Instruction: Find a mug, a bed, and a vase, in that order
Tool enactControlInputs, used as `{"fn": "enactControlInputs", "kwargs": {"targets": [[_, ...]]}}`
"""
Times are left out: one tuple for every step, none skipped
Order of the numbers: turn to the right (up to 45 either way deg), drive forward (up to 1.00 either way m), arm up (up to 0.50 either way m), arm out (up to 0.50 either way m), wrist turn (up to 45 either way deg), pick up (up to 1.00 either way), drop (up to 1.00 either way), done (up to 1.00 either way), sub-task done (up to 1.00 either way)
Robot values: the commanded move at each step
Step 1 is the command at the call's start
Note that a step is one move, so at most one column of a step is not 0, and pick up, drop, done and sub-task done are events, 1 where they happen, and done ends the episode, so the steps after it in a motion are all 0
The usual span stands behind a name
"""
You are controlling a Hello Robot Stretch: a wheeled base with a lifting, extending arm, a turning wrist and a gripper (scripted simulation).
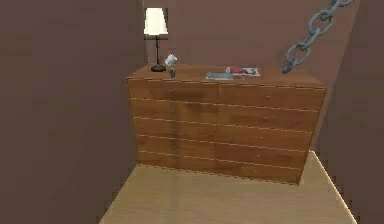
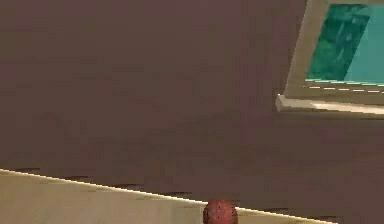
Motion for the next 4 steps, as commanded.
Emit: {"fn": "enactControlInputs", "kwargs": {"targets": [[-3.0, 0.00, 0.00, 0.00, 0.0, 0.00, 0.00, 0.00, 0.00], [0.0, 1.00, 0.00, 0.00, 0.0, 0.00, 0.00, 0.00, 0.00], [-9.0, 0.00, 0.00, 0.00, 0.0, 0.00, 0.00, 0.00, 0.00], [0.0, 0.10, 0.00, 0.00, 0.0, 0.00, 0.00, 0.00, 0.00]]}}
